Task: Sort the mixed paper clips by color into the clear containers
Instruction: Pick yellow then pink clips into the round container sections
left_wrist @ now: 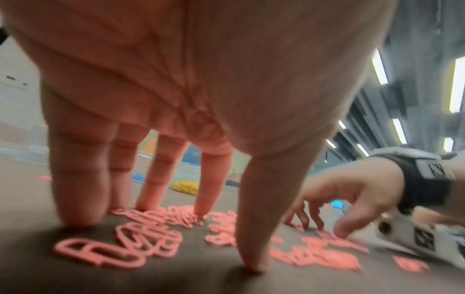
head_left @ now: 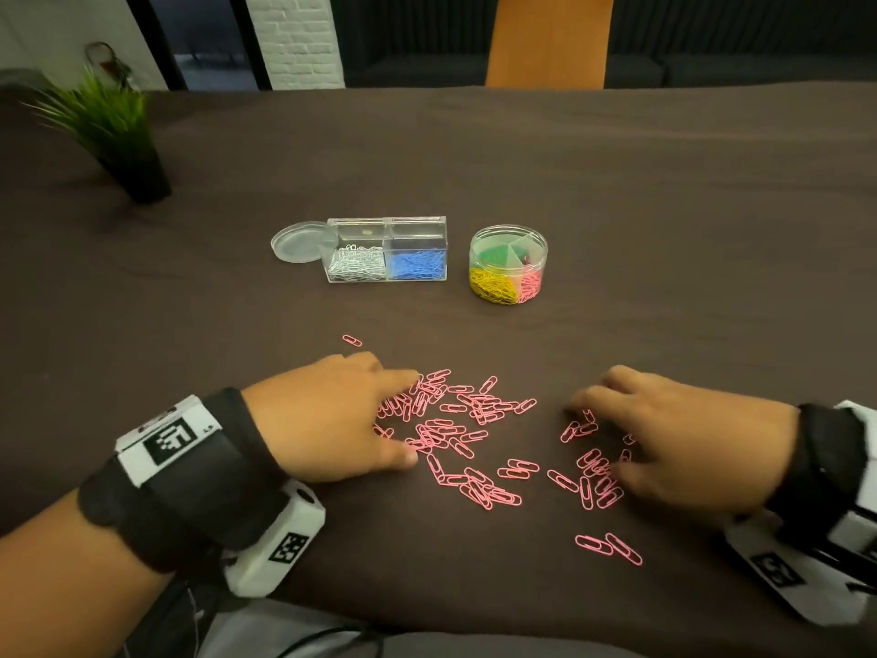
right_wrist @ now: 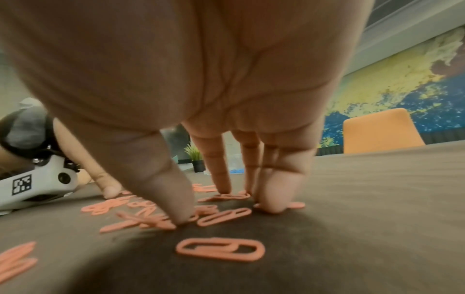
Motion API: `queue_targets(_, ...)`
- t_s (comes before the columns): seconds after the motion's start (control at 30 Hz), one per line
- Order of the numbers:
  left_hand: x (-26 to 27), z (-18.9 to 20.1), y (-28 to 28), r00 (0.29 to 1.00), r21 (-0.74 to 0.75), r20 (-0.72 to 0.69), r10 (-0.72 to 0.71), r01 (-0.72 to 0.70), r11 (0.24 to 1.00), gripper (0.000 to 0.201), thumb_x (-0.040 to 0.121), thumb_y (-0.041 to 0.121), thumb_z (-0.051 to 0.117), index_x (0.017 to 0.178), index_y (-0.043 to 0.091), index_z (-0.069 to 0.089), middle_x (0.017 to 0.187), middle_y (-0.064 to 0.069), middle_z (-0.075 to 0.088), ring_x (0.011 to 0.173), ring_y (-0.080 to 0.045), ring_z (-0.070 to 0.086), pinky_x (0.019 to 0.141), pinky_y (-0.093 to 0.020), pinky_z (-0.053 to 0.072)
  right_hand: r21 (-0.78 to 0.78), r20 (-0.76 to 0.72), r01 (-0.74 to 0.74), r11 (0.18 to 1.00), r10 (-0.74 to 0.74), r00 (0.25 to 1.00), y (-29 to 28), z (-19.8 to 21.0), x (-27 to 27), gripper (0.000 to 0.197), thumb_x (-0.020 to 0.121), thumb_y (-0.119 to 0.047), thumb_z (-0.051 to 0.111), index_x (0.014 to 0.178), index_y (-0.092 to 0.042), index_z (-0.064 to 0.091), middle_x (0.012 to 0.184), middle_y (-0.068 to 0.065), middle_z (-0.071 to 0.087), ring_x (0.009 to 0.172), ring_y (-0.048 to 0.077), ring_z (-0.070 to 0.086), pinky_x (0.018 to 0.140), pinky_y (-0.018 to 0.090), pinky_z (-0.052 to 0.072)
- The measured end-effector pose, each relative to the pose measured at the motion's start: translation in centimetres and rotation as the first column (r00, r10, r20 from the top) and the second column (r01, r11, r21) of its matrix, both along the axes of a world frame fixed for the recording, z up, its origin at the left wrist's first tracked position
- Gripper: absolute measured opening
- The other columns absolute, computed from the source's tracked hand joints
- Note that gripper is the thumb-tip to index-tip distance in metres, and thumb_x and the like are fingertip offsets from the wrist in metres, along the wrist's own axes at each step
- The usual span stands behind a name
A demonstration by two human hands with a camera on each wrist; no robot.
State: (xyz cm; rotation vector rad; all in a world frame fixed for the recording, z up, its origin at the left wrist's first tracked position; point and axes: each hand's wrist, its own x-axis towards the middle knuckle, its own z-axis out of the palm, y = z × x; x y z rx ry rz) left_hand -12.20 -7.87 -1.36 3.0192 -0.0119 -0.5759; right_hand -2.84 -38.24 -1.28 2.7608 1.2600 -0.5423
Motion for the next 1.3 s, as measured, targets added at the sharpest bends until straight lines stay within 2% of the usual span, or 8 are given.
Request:
queue_targets(0.3, 0.4, -1.1, -2.9, 0.983, -0.028, 0.093, -0.16, 0.164, 0.986, 0.037, 0.092, 0.023, 0.058, 0.126, 0.038, 0.058, 0.116, 0.012, 0.056, 0.107, -0.012, 0.056, 0.092, -0.029, 0.048, 0.059, -0.037, -0.199, 0.978, 0.202, 0.979, 1.6, -0.8, -0.5, 0.02, 0.095, -0.028, 0.049, 0.11, -0.038, 0.054, 0.114, -0.016, 0.043, 0.098, 0.011, 0.057, 0.084, 0.03, 0.05)
queue_targets(0.43, 0.6, -0.6, -2.7, 0.983, -0.021, 0.104, -0.149, 0.152, 0.988, 0.013, 0.089, 0.021, 0.058, 0.097, 0.032, 0.059, 0.095, 0.012, 0.061, 0.086, -0.008, 0.056, 0.077, -0.026, 0.049, 0.045, -0.045, -0.209, 0.977, 0.211, 0.977, 2.2, -0.5, 0.5, 0.006, 0.09, -0.027, 0.051, 0.094, -0.032, 0.052, 0.096, -0.013, 0.053, 0.083, 0.008, 0.054, 0.077, 0.03, 0.05)
queue_targets(0.57, 0.7, -0.3, -2.3, 0.985, -0.055, 0.119, -0.121, 0.128, 0.99, 0.012, 0.09, 0.023, 0.057, 0.097, 0.032, 0.062, 0.091, 0.014, 0.063, 0.084, -0.005, 0.058, 0.077, -0.023, 0.049, 0.118, -0.168, -0.122, 0.985, 0.141, 0.976, 3.2, 0.5, 3.0, 0.003, 0.087, -0.026, 0.061, 0.086, -0.028, 0.061, 0.078, -0.014, 0.064, 0.073, 0.005, 0.058, 0.069, 0.021, 0.049)
queue_targets(0.7, 0.8, 0.0, -1.4, 0.974, -0.132, 0.221, -0.042, 0.073, 0.989, 0.006, 0.088, 0.029, 0.06, 0.091, 0.03, 0.065, 0.078, 0.019, 0.063, 0.074, 0.001, 0.058, 0.066, -0.01, 0.043, 0.354, -0.053, -0.015, 0.935, 0.036, 0.998, 5.0, 2.9, 7.8, 0.008, 0.083, -0.021, 0.07, 0.079, -0.027, 0.067, 0.073, -0.017, 0.068, 0.067, 0.001, 0.061, 0.066, 0.018, 0.048)
queue_targets(0.8, 1.0, 0.3, -1.1, 0.973, -0.267, 0.225, 0.051, 0.011, 0.964, 0.004, 0.087, 0.028, 0.065, 0.087, 0.031, 0.067, 0.076, 0.017, 0.065, 0.072, 0.001, 0.062, 0.067, -0.015, 0.051, 0.541, 0.026, 0.091, 0.836, -0.125, 0.992, 7.0, 4.2, 12.0, 0.012, 0.079, -0.015, 0.074, 0.078, -0.023, 0.066, 0.067, -0.011, 0.065, 0.059, 0.002, 0.055, 0.063, 0.021, 0.044)
queue_targets(1.03, 1.6, 0.8, -0.5, 0.932, -0.443, 0.297, 0.206, -0.056, 0.895, 0.009, 0.083, 0.024, 0.072, 0.08, 0.033, 0.071, 0.073, 0.018, 0.068, 0.071, 0.001, 0.064, 0.064, -0.016, 0.053, 0.56, 0.035, 0.268, 0.784, -0.346, 0.938, 10.5, 2.9, 17.4, 0.018, 0.082, -0.02, 0.072, 0.093, -0.034, 0.067, 0.079, -0.013, 0.063, 0.075, 0.005, 0.06, 0.069, 0.023, 0.045)
queue_targets(1.17, 3.6, 1.6, -0.4, 0.893, -0.513, 0.344, 0.291, -0.08, 0.854, 0.012, 0.08, 0.02, 0.076, 0.075, 0.03, 0.073, 0.069, 0.016, 0.069, 0.066, -0.005, 0.065, 0.063, -0.021, 0.054, 0.51, 0.022, 0.286, 0.811, -0.345, 0.938, 10.9, 2.1, 18.0, 0.007, 0.081, -0.023, 0.072, 0.079, -0.029, 0.073, 0.078, -0.014, 0.067, 0.082, 0.007, 0.064, 0.068, 0.023, 0.048)
queue_targets(1.3, 8.6, 2.7, -1.2, 0.869, -0.544, 0.397, 0.296, -0.037, 0.838, 0.01, 0.077, 0.019, 0.077, 0.073, 0.028, 0.073, 0.068, 0.011, 0.071, 0.067, -0.006, 0.066, 0.066, -0.028, 0.054, 0.518, -0.009, 0.285, 0.806, -0.328, 0.945, 10.3, 2.0, 17.7, 0.013, 0.084, -0.023, 0.068, 0.089, -0.028, 0.079, 0.086, -0.014, 0.068, 0.086, 0.007, 0.063, 0.079, 0.025, 0.051)
